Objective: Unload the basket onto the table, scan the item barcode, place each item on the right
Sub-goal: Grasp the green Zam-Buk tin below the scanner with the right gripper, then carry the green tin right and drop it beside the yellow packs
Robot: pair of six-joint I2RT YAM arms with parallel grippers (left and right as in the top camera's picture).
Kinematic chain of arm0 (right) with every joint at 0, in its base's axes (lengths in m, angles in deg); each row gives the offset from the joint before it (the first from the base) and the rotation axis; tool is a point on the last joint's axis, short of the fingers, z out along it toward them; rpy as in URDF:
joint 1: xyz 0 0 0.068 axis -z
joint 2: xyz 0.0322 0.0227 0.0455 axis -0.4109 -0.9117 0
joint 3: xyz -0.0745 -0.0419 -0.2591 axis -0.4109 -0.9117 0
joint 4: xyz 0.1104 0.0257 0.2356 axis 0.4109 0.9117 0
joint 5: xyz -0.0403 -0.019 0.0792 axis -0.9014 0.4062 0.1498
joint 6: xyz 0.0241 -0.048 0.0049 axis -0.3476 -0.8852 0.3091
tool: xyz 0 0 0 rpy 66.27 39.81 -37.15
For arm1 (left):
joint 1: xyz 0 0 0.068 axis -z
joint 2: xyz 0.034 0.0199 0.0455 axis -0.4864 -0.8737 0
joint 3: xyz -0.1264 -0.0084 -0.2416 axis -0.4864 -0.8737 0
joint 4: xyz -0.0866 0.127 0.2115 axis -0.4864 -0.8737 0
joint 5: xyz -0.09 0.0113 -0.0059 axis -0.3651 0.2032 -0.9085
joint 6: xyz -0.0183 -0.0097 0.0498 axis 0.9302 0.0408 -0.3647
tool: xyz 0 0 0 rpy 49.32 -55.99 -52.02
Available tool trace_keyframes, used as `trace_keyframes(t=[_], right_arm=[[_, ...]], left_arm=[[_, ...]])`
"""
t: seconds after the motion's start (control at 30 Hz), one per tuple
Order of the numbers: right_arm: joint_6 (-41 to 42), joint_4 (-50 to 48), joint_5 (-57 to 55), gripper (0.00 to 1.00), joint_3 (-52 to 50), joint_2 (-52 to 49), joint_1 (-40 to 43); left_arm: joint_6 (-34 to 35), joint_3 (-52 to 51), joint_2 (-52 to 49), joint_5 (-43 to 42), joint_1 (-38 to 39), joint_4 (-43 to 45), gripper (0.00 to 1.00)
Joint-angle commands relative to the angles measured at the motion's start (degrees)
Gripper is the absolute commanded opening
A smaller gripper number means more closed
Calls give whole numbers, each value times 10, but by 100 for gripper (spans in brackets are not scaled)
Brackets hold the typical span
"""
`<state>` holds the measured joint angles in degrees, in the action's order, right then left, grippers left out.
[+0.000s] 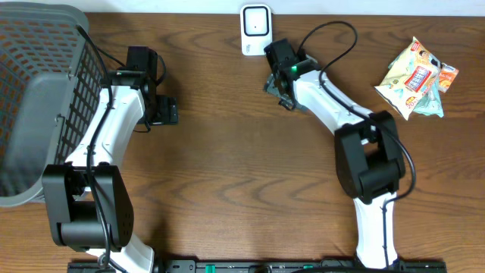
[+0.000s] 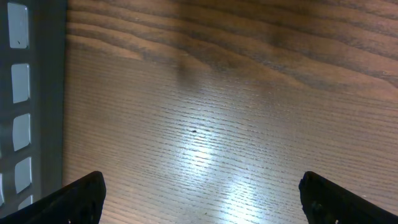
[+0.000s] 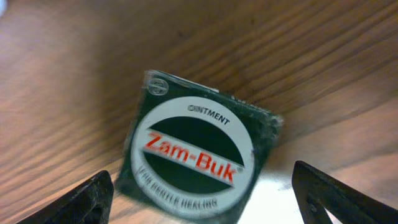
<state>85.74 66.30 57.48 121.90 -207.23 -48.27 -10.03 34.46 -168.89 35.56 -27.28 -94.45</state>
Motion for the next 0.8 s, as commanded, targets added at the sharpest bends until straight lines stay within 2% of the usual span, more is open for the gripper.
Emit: trace_keyframes(t=[0.0, 0.1, 0.13, 0.2, 0.27, 0.3, 0.43, 0.77], right_arm=[[22, -10, -1, 83, -2, -33, 0], [22, -19, -4, 78, -2, -47, 0], [21, -19, -4, 67, -2, -49, 2], [21, -19, -3, 59, -2, -49, 5], [5, -16, 2, 46, -2, -44, 10], [0, -14, 9, 43, -2, -41, 12], [-23, 1, 30, 43, -1, -14, 24], [-139, 38, 26, 45, -1, 116, 80]], left_arm=[[-3, -2, 0, 3, 0, -2, 98], [-3, -2, 0, 4, 0, -2, 97], [-3, -2, 0, 4, 0, -2, 98], [-3, -2, 0, 4, 0, -2, 98], [-3, -2, 0, 4, 0, -2, 98], [-3, -2, 0, 3, 0, -2, 98], [-3, -2, 0, 3, 0, -2, 98], [-3, -2, 0, 3, 0, -2, 98]])
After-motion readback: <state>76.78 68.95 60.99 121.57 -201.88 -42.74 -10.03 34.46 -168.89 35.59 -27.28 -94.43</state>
